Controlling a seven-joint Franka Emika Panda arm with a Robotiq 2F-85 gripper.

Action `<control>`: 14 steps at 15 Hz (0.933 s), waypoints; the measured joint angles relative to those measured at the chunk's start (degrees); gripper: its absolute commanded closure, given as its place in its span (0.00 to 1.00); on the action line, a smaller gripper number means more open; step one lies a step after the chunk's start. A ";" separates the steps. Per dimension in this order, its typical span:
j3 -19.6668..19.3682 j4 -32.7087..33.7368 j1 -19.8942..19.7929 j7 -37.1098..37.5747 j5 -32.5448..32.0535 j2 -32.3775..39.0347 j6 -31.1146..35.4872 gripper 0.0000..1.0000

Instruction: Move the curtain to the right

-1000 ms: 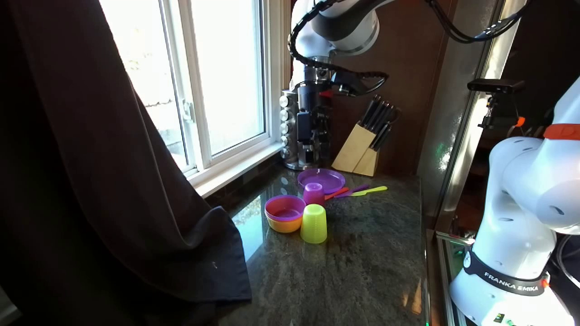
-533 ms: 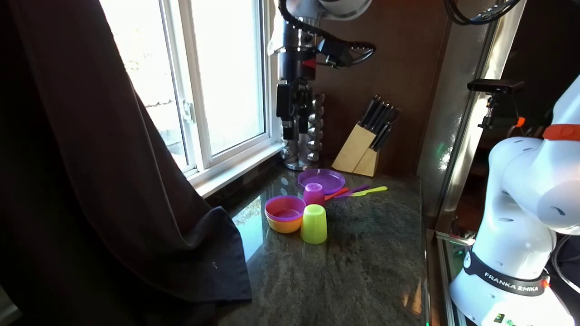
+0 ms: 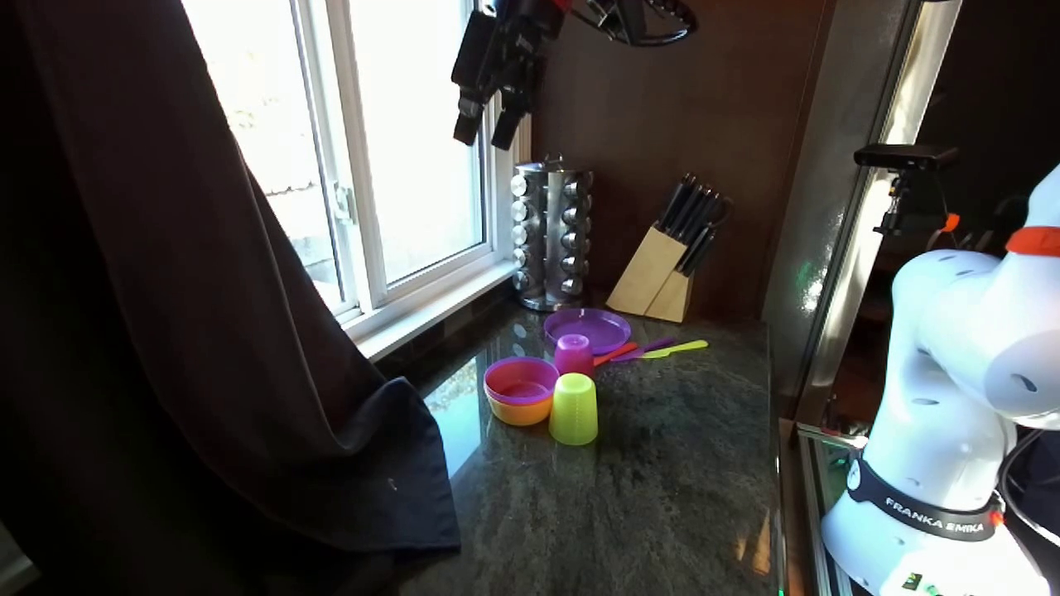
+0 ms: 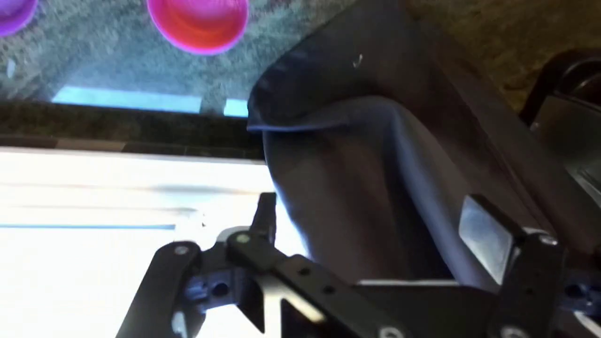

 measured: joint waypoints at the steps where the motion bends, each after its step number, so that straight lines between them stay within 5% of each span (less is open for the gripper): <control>1: 0.72 0.43 0.10 0.69 -0.41 -0.36 2.82 0.00; 7: 7.16 3.52 -0.63 7.13 -11.68 -0.31 19.38 0.00; 14: 8.88 4.94 -2.08 9.02 -14.89 0.64 21.26 0.00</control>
